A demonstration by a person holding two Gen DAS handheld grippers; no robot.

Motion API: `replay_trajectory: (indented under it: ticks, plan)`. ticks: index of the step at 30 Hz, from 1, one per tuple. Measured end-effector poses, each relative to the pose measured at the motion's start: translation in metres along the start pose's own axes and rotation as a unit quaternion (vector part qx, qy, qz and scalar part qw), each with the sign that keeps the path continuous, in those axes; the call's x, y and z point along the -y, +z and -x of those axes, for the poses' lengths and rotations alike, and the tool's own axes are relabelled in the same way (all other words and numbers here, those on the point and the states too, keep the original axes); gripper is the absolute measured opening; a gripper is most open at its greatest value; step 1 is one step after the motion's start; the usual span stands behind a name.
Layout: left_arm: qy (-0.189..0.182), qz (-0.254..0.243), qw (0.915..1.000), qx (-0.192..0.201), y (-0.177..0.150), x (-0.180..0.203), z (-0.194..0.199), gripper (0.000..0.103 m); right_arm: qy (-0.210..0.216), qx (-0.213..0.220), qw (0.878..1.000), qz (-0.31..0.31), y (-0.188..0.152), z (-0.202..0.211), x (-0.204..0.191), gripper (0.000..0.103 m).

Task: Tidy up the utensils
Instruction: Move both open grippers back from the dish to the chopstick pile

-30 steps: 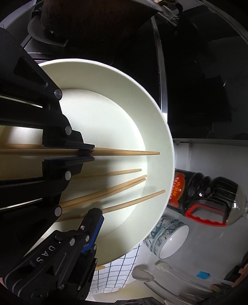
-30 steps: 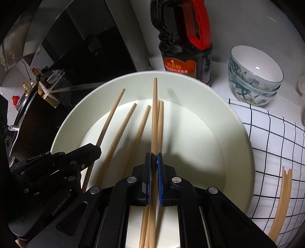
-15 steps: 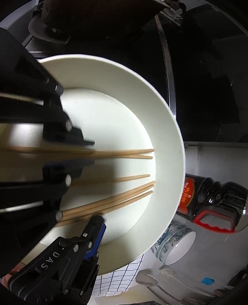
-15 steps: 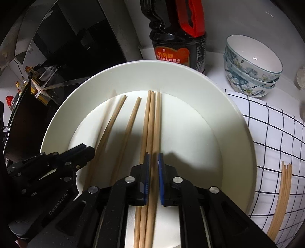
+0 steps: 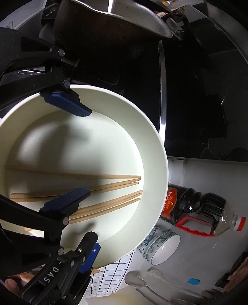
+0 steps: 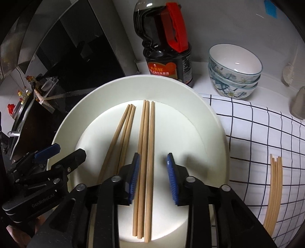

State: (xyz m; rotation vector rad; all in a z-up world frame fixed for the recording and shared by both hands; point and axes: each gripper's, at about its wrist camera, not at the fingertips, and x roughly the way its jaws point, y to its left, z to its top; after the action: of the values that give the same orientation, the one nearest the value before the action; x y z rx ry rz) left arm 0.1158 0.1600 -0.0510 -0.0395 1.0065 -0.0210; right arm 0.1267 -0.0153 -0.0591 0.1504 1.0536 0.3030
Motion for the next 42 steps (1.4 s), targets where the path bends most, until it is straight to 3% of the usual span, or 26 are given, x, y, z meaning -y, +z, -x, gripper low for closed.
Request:
replay_trajectory:
  ticks: [26, 42]
  plan:
    - [-0.008, -0.006, 0.9997, 0.020, -0.032, 0.039, 0.052, 0.085, 0.001, 0.040, 0.999, -0.012, -0.040, 0.075, 0.021, 0.047]
    - [-0.055, -0.065, 0.9961, 0.021, -0.053, 0.116, 0.068, 0.085, -0.041, 0.050, 0.995, -0.079, -0.091, 0.115, 0.095, 0.047]
